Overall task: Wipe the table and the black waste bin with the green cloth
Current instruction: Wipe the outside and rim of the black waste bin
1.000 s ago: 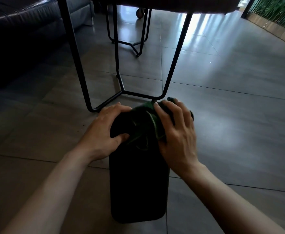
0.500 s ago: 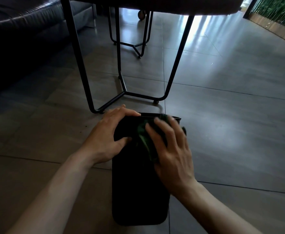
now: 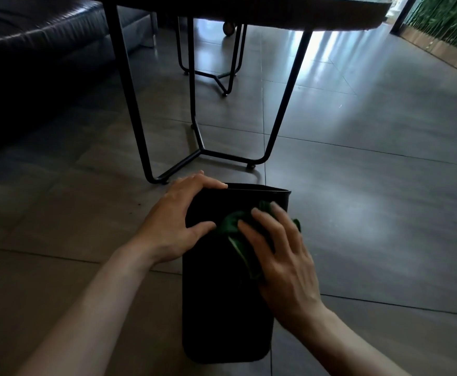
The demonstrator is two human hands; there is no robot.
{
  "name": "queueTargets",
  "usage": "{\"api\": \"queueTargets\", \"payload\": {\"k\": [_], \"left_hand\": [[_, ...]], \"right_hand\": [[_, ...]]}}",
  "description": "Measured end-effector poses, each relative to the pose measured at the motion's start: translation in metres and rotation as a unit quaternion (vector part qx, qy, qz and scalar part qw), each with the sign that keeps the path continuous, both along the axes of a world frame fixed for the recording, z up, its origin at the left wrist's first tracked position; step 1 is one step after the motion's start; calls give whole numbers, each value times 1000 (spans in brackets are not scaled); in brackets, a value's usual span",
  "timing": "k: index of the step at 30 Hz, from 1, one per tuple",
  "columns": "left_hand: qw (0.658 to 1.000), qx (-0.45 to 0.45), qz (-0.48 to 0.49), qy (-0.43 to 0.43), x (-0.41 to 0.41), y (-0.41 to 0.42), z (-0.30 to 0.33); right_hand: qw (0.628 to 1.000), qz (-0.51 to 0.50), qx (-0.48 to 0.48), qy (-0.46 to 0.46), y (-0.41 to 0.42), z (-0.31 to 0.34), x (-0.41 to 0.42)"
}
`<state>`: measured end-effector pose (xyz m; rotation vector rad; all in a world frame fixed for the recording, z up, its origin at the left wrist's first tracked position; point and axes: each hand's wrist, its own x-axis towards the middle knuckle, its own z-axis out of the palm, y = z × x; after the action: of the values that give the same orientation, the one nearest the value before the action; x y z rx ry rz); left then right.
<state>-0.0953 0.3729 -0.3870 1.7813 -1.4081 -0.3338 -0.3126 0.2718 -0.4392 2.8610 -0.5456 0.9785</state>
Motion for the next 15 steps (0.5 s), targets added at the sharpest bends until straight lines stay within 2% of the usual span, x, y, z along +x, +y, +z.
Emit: {"api": "queueTargets", "payload": {"k": [3, 7, 9, 11, 13, 15], "left_hand": [[1000, 4, -5, -9, 0, 1, 0], [1000, 10, -2, 4, 1, 1, 0], [1000, 14, -5, 9, 0, 1, 1], [1000, 14, -8, 5, 0, 2, 2], [1000, 22, 1, 12, 1, 6, 5], [999, 35, 1, 25, 4, 10, 8]], "right_hand": [[1000, 7, -14, 3, 8, -5, 2], [979, 109, -142, 101, 25, -38, -36], [972, 129, -153, 122, 25, -39, -52], [982, 123, -105, 100, 20, -30, -59], [995, 81, 28, 49, 11, -14, -65], [987, -27, 158, 1, -10, 9, -74]]}}
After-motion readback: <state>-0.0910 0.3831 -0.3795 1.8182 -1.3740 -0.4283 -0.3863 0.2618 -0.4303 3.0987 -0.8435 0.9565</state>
